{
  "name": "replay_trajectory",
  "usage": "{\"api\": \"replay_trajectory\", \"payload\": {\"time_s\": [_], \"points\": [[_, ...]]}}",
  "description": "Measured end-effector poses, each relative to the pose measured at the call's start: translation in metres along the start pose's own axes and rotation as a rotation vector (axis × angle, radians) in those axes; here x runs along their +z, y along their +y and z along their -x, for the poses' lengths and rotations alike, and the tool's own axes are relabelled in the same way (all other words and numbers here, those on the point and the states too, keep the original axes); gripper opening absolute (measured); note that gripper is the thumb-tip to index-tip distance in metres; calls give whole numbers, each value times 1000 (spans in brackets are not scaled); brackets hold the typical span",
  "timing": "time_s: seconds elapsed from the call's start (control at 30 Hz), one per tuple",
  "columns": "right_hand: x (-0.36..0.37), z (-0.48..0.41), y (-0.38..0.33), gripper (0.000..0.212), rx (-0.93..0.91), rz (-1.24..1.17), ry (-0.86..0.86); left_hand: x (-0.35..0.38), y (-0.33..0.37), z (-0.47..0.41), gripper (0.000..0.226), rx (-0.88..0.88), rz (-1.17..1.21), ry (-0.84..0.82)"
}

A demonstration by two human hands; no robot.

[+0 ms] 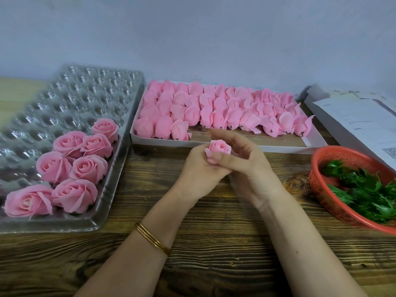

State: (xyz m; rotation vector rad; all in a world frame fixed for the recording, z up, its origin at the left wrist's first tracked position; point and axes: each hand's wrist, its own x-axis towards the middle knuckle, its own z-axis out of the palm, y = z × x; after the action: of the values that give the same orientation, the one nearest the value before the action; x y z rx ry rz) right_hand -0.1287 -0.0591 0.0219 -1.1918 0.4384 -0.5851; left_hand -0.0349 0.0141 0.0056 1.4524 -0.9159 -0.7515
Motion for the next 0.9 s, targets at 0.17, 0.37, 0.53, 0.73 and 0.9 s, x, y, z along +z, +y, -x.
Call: {"api": "replay_trajectory", "payload": {"time_s": [0.17, 0.37, 0.53, 0.73, 0.9], "points": [[-8, 2, -12, 43, -66, -130, 30, 1, 0, 1, 20, 5, 75, 18], [-1, 4, -8, 20, -81, -49, -22, 1, 0, 1, 18, 18, 46, -39], [2, 5, -7, 20, -47, -6, -30, -1, 0, 1, 15, 18, 21, -59], [1, 3, -4, 20, -43, 47, -61, -1, 0, 2, 16, 15, 26, -45], [-2, 3, -1, 27, -73, 140, -62, -3, 1, 2, 16, 11, 53, -67]]}}
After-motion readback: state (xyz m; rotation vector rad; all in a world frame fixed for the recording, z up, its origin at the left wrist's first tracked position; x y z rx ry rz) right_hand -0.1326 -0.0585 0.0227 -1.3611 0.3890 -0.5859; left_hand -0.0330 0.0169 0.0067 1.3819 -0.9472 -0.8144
